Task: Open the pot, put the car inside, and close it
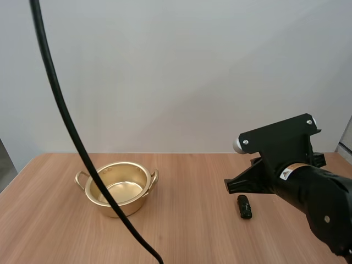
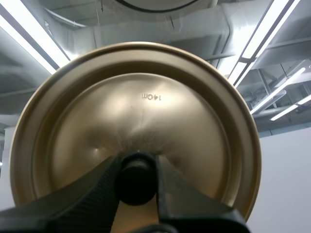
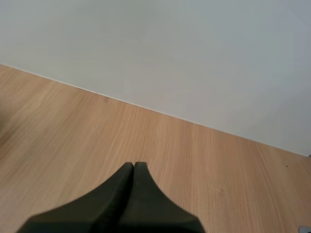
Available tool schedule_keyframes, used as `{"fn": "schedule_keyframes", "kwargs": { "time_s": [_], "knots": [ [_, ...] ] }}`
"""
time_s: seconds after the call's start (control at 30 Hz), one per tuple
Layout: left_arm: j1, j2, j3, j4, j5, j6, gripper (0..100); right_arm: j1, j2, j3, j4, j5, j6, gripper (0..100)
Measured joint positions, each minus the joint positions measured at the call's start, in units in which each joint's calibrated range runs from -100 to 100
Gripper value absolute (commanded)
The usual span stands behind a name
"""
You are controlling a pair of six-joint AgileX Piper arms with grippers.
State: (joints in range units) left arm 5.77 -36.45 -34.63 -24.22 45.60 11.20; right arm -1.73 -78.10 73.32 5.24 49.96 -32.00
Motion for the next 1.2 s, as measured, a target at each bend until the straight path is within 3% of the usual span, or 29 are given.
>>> {"fn": "schedule_keyframes", "kwargs": {
  "time_s": [0.13, 0.43, 0.5, 0.6, 0.63, 0.93, 1.2],
  "knots": [
    [0.00, 0.00, 0.00, 0.00, 0.08, 0.00, 0, 0.00, 7.56, -5.03, 1.54, 3.92, 0.00, 0],
    [0.00, 0.00, 0.00, 0.00, 3.06, 0.31, 0, 0.00, 25.05, -23.29, 1.45, 26.96, -1.86, 0],
    [0.00, 0.00, 0.00, 0.00, 3.06, 1.15, 0, 0.00, 28.64, -26.10, 0.94, 31.74, -1.86, 30],
    [0.00, 0.00, 0.00, 0.00, 3.06, 2.02, 0, 0.00, 34.30, -27.75, -0.91, 37.06, -2.34, 93],
    [0.00, 0.00, 0.00, 0.00, 3.06, 2.12, 0, 0.00, 36.28, -27.75, -1.31, 38.07, -2.34, 100],
    [0.00, 0.92, 0.00, -0.47, 2.80, 2.12, 0, 0.00, 52.64, -26.43, -6.85, 37.46, -3.40, 100],
    [0.00, 2.29, 0.00, -0.44, 2.92, 2.12, 0, 0.00, 54.51, -26.43, -4.54, 31.00, -6.25, 100]
  ]
}}
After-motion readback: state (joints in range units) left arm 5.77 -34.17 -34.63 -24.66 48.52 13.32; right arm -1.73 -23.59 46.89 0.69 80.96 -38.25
